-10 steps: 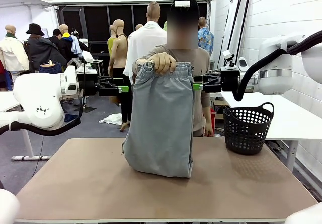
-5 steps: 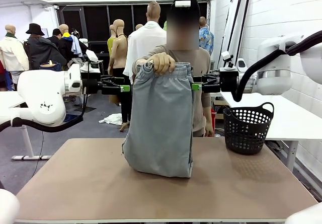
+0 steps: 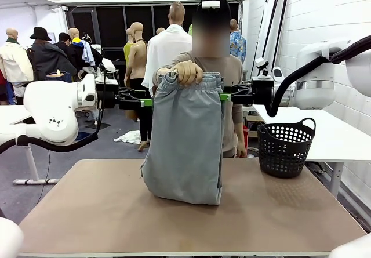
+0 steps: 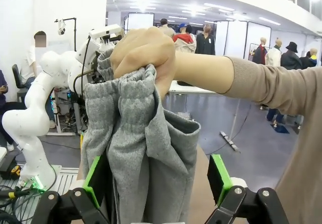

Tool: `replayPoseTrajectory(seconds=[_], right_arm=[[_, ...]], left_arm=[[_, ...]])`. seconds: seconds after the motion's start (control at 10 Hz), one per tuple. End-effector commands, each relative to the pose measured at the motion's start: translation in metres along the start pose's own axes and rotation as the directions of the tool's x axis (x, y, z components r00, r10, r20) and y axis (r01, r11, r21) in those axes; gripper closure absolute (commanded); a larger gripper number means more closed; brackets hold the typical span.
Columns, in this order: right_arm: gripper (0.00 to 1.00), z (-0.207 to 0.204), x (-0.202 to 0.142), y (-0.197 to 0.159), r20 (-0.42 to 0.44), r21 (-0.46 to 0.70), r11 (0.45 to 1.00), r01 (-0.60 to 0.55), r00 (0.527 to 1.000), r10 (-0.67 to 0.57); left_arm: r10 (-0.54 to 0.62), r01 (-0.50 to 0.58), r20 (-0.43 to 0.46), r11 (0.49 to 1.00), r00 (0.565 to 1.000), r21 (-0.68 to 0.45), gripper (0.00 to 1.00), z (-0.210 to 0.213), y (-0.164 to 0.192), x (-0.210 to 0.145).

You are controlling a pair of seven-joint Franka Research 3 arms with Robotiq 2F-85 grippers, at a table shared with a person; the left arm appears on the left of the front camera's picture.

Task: Fold the training pants.
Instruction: Release the ends of the Training pants and then grab the overlapped ends.

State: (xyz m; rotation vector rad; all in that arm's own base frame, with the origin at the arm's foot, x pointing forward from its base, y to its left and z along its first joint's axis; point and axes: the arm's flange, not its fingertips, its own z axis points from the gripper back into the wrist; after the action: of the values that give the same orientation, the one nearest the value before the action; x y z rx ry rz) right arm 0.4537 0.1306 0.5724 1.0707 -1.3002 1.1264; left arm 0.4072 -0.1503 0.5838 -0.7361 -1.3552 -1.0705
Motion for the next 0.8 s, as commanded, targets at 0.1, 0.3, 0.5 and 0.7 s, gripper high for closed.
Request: replayPoseTrajectory(seconds=[0.1, 0.3, 0.5, 0.7], right_arm=[[0.0, -0.01, -0.003, 0.012, 0.034, 0.024, 0.998, 0.058, 0.998, -0.059], [0.0, -0.007, 0.0, 0.016, 0.027, 0.043, 0.997, 0.063, 0.998, -0.064], [0.0, 0.003, 0.005, 0.018, 0.021, 0.044, 0.997, 0.059, 0.998, -0.06], [0.0, 0.008, 0.008, 0.022, 0.028, 0.057, 0.996, 0.064, 0.997, -0.066]], left_arm=[[-0.005, 0.005, -0.001, 1.0, 1.0, -0.011, 0.0, -0.009, 0.008, -0.001], [-0.005, 0.005, -0.003, 1.0, 1.0, -0.022, 0.0, -0.013, 0.009, -0.002], [-0.002, 0.001, -0.007, 1.0, 1.0, -0.031, 0.0, -0.016, 0.009, -0.004], [0.001, -0.002, -0.011, 0.999, 1.0, -0.034, 0.0, -0.018, 0.008, -0.004]])
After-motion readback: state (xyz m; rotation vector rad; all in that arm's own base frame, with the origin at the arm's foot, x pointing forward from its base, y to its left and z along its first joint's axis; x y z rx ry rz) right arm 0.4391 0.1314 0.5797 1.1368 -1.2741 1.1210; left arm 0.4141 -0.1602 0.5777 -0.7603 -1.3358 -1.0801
